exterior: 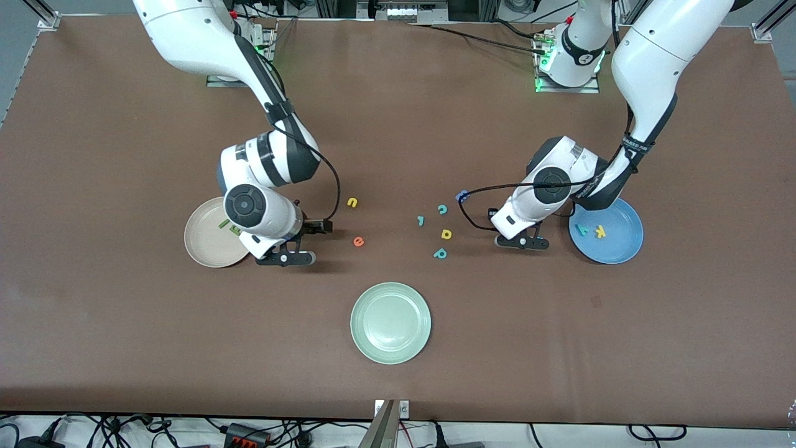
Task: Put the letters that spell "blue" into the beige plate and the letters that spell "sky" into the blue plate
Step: 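Grasp the yellow 2 with the left gripper while the right gripper reaches the orange e, then drop the 2 on the blue plate while the right gripper grasps the orange e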
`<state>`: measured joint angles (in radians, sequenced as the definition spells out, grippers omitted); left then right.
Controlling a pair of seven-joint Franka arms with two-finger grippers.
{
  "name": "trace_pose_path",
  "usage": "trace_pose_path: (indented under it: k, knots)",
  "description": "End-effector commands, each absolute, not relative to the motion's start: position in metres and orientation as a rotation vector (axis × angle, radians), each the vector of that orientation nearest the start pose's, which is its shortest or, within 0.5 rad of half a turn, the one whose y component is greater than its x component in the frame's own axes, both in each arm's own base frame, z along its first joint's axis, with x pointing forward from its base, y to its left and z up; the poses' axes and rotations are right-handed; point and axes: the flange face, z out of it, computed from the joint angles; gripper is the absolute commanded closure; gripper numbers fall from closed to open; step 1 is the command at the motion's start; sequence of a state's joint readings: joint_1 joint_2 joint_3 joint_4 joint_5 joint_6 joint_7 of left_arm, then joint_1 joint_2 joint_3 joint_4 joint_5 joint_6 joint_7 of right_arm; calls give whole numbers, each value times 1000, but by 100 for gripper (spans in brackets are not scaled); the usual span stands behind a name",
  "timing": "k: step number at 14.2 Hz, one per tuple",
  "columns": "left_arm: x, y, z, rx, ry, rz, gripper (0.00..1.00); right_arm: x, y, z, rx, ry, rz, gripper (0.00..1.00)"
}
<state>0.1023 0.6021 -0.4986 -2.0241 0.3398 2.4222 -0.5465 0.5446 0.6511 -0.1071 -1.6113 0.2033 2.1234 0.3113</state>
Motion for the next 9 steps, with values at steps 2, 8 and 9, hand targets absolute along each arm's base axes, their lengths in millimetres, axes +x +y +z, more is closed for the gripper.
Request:
trace_pose_path:
  k: [2, 8, 9]
  knots:
    - [541, -222, 175, -3148, 93, 142, 92, 609, 369, 233, -3091, -127, 172, 0]
    - [561, -189, 227, -3077, 100, 109, 94, 597, 419, 207, -3219, -489, 18, 0]
    - [567, -173, 237, -3058, 114, 124, 94, 598, 421, 203, -3208, -489, -6, 3]
